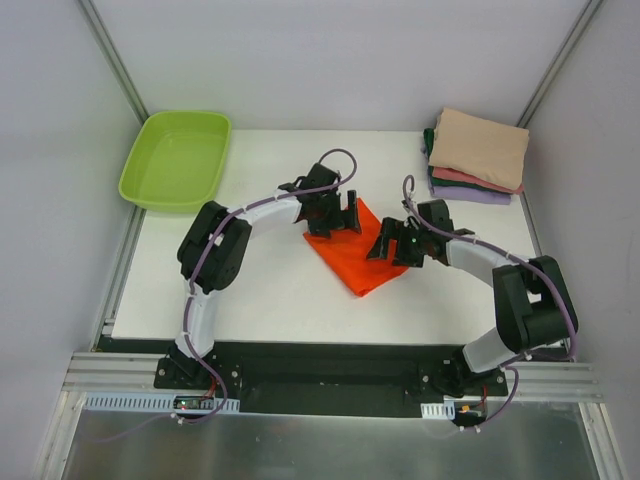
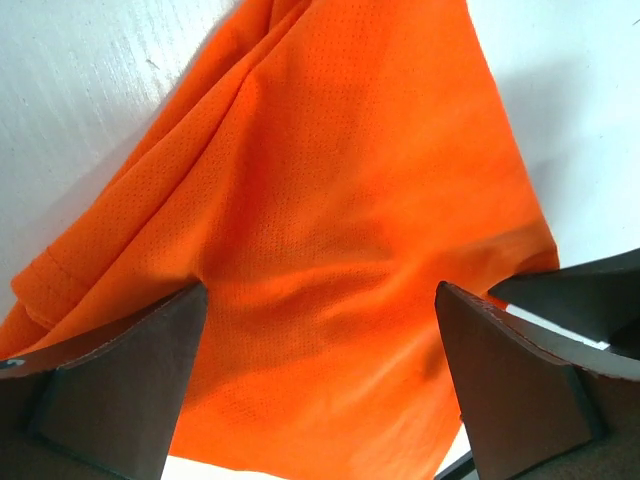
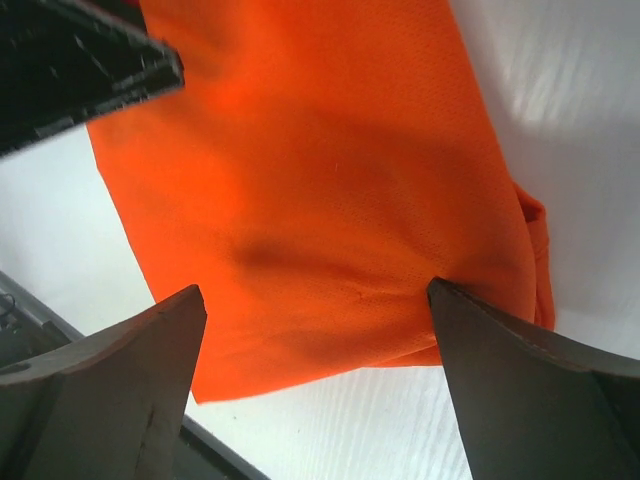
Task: Fold and stack the t-shirts
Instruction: Smooth out wrinkles on the folded tshirt
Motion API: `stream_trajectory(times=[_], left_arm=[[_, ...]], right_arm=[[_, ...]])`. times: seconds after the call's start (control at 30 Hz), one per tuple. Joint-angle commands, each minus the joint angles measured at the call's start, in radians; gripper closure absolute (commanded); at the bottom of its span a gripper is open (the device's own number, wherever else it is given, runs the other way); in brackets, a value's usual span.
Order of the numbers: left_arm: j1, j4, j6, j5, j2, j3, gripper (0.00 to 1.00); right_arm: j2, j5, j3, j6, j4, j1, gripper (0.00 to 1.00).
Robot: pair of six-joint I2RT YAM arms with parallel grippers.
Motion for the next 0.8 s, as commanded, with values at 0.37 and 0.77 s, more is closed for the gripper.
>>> stream_trajectory(times=[0.37,0.77], left_arm=[[-0.082,-0.005,-0.248,-0.131,-0.432,-0.572,0.01],[-0.069,-0.013,-0.164,-0.236,-0.62,-0.52,0.01]], right_arm=[[0.017,-0.093,0.247,-0.254,-0.224,0.026,0.04],[-0.313,-0.396,-0.054,0.108,0.042,0.178,0.04]])
